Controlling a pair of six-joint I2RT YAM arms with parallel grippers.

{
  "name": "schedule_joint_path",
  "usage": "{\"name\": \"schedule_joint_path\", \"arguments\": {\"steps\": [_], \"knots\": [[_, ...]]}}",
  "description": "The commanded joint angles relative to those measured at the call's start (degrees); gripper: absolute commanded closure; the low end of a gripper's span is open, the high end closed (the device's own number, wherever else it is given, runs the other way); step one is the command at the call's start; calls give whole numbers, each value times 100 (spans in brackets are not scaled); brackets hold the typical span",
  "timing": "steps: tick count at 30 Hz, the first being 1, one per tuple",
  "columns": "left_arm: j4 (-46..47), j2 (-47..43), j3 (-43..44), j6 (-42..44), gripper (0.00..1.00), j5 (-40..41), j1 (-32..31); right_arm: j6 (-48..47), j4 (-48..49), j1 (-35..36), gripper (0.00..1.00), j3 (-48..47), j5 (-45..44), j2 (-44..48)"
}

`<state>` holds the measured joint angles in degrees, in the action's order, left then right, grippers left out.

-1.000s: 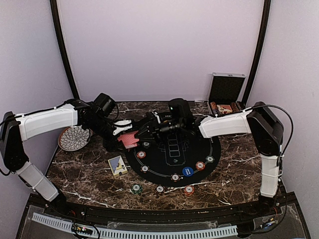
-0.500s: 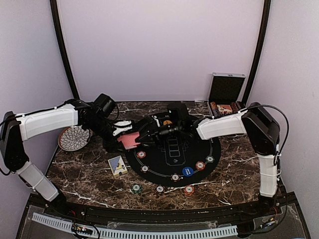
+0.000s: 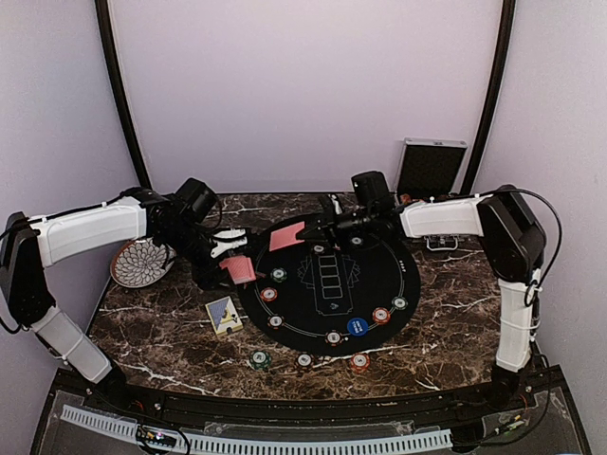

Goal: Distribute texas hold em gaming equipment
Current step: Pick up the poker card from the face-down deck piles.

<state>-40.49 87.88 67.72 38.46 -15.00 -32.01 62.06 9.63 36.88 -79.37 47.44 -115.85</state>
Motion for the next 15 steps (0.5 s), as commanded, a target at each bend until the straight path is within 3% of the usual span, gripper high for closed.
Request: {"name": "schedule_joint_path", "arguments": {"steps": [1,15], "knots": [[-160,-261,-56,-31,100,-128,45,-519,-574,43,100,-793,-230,-437],[-223,-340,-13,-12,100,-213,47,-695,-1541,429,100,-3355,-950,-2418]]}}
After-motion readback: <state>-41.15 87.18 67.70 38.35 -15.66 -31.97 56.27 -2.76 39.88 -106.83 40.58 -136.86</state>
